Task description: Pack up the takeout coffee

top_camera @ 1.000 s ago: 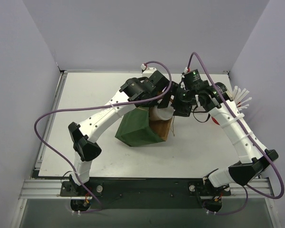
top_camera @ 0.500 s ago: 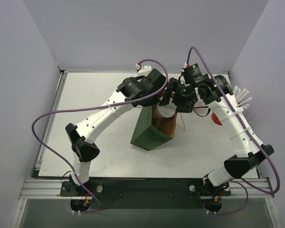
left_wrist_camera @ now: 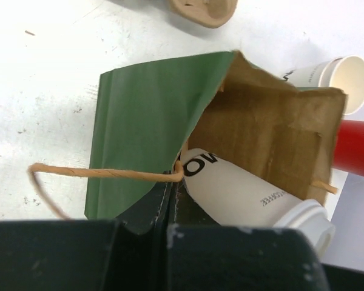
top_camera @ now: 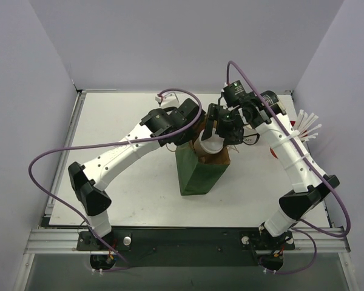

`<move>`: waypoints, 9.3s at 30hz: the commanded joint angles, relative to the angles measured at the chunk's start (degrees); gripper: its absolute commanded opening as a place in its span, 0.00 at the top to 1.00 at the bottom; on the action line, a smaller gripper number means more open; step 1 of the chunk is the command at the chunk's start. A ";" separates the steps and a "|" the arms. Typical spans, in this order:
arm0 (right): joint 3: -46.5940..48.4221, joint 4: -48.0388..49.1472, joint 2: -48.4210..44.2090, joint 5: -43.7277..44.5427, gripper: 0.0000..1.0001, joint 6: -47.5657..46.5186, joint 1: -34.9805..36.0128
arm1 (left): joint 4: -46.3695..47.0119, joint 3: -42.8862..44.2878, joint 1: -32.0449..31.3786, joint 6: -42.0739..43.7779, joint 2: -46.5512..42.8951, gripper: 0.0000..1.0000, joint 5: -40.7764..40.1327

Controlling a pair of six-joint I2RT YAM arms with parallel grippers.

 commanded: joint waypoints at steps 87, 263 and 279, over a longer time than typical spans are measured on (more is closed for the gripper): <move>-14.81 -1.10 11.24 7.34 0.54 -4.99 12.44 | 21.17 -26.80 5.18 6.42 -18.10 1.00 12.45; -27.64 12.43 18.71 8.92 0.56 -6.93 9.45 | 23.19 -27.77 4.39 9.93 -18.63 1.00 16.84; -27.99 12.43 17.92 9.18 0.55 -6.84 9.19 | 23.02 -27.85 4.48 10.02 -18.71 1.00 16.93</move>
